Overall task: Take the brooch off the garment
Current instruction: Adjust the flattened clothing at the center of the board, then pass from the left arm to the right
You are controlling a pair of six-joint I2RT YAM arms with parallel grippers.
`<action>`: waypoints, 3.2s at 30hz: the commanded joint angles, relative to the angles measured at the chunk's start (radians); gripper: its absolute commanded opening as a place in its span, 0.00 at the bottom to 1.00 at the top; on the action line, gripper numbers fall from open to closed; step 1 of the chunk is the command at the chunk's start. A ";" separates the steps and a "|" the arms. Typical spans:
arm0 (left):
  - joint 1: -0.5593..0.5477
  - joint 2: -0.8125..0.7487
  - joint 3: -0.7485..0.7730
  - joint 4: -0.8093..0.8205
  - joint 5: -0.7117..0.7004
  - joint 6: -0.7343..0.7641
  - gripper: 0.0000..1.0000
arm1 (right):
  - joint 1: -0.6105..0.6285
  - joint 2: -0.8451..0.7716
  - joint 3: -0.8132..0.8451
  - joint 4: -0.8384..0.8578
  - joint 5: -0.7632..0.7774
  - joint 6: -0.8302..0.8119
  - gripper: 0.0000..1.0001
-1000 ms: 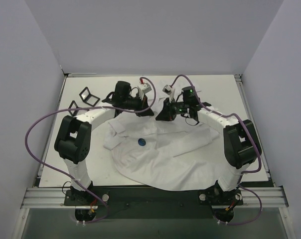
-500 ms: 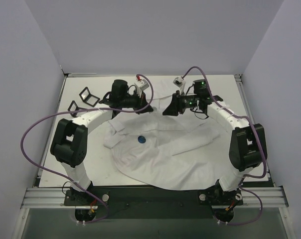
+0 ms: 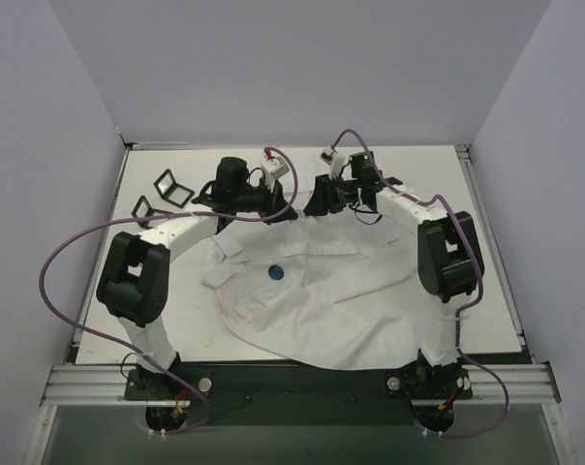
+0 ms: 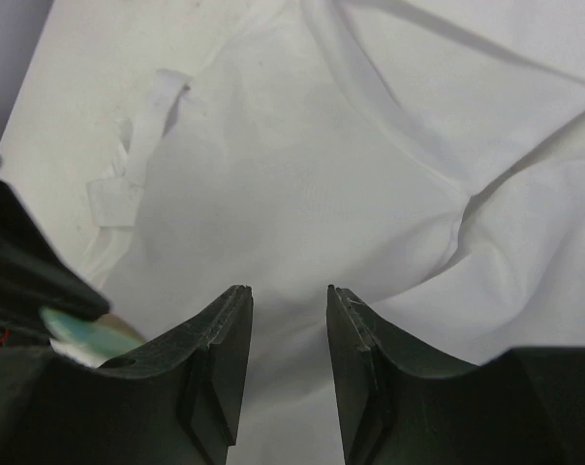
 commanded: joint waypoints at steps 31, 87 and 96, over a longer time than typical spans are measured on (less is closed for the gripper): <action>-0.015 -0.006 -0.092 0.266 -0.164 -0.150 0.00 | 0.172 -0.109 -0.162 0.027 0.018 0.008 0.33; 0.012 0.095 -0.140 0.674 0.232 -0.505 0.00 | 0.011 -0.245 0.005 -0.257 -0.142 -0.322 0.38; -0.009 0.031 -0.160 0.602 0.209 -0.432 0.00 | 0.010 -0.287 -0.069 -0.162 -0.175 -0.250 0.38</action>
